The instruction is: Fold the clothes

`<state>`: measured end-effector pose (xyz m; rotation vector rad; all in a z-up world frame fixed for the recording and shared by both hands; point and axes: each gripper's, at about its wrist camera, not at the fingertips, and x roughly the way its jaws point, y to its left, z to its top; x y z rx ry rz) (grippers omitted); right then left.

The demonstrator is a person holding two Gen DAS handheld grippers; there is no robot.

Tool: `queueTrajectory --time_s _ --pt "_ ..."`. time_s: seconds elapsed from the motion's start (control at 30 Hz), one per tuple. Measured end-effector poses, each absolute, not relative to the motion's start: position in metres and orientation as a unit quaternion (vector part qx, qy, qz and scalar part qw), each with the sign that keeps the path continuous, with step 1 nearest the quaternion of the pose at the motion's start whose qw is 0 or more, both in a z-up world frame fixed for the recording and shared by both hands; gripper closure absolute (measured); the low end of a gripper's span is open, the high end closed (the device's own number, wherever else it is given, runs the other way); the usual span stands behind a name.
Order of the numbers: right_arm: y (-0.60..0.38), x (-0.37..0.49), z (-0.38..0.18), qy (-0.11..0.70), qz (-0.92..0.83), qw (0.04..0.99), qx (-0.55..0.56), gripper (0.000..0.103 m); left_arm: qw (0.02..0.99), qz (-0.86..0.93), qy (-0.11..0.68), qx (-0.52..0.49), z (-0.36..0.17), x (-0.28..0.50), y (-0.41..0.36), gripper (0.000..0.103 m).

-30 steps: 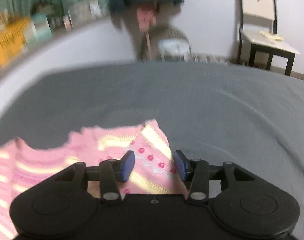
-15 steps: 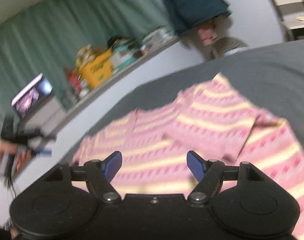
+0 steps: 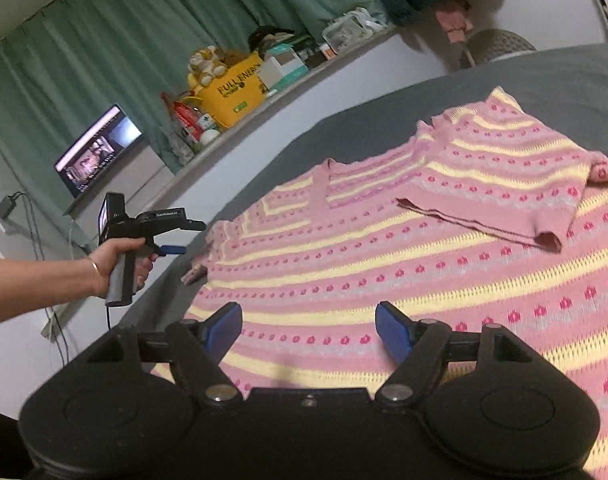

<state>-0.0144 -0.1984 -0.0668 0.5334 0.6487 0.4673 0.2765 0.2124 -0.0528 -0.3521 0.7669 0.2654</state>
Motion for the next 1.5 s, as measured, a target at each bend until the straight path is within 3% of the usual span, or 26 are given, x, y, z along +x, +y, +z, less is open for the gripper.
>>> queueTrajectory --time_s 0.07,0.13,0.3,0.33,0.37,0.43,0.63,0.83,0.97,1.13,1.2,1.23,1.27,1.3,1.33,1.37,1.5 --pt "-0.197 -0.009 -0.070 0.317 0.226 0.882 0.264 0.029 0.902 0.144 0.358 -0.195 -0.064 0.283 0.222 0.044" --pt "-0.197 -0.004 -0.075 0.323 0.223 0.879 0.271 0.028 0.897 0.156 0.346 -0.229 -0.076 0.288 0.232 0.054" --pt "-0.198 -0.002 -0.083 0.343 0.217 0.866 0.290 0.028 0.919 0.143 0.296 -0.217 -0.092 0.301 0.217 0.056" --pt "-0.198 -0.003 -0.083 0.342 0.217 0.868 0.288 0.028 0.922 0.142 0.303 -0.196 -0.092 0.303 0.208 0.066" --pt "-0.197 -0.003 -0.082 0.340 0.217 0.869 0.286 0.028 0.922 0.157 0.309 -0.170 -0.093 0.304 0.199 0.089" --pt "-0.198 -0.004 -0.080 0.334 0.219 0.871 0.285 0.028 0.915 0.165 0.312 -0.193 -0.091 0.306 0.196 0.099" --pt "-0.202 -0.008 -0.073 0.315 0.215 0.882 0.277 0.028 0.931 0.137 0.294 -0.167 -0.044 0.308 0.188 0.099" --pt "-0.205 -0.005 -0.069 0.307 0.216 0.880 0.291 0.027 0.946 -0.053 0.317 -0.041 0.028 0.283 0.125 0.099" --pt "-0.200 -0.007 -0.068 0.305 0.221 0.882 0.282 0.027 0.923 -0.169 0.345 -0.017 0.042 0.252 0.065 0.099" --pt "-0.198 -0.008 -0.071 0.306 0.220 0.886 0.269 0.026 0.883 -0.223 0.410 0.059 0.012 0.215 -0.005 0.098" --pt "-0.197 -0.007 -0.074 0.313 0.220 0.884 0.268 0.026 0.867 -0.210 0.440 0.106 -0.008 0.214 -0.025 0.089" --pt "-0.197 -0.007 -0.076 0.316 0.219 0.883 0.268 0.026 0.864 -0.200 0.443 0.134 -0.014 0.210 -0.033 0.075" --pt "-0.197 -0.007 -0.077 0.319 0.221 0.882 0.268 0.026 0.864 -0.198 0.434 0.159 -0.016 0.191 -0.040 0.053" --pt "-0.196 -0.006 -0.078 0.320 0.223 0.881 0.267 0.026 0.867 -0.197 0.419 0.187 -0.016 0.183 -0.045 0.038" --pt "-0.195 -0.006 -0.078 0.321 0.226 0.880 0.266 0.026 0.869 -0.189 0.405 0.211 -0.014 0.173 -0.044 0.010" --pt "-0.194 -0.006 -0.078 0.322 0.229 0.879 0.265 0.026 0.871 -0.181 0.390 0.236 -0.011 0.163 -0.044 0.004" --pt "-0.189 -0.006 -0.079 0.324 0.239 0.877 0.263 0.025 0.844 -0.178 0.384 0.328 0.004 0.153 -0.036 0.004"
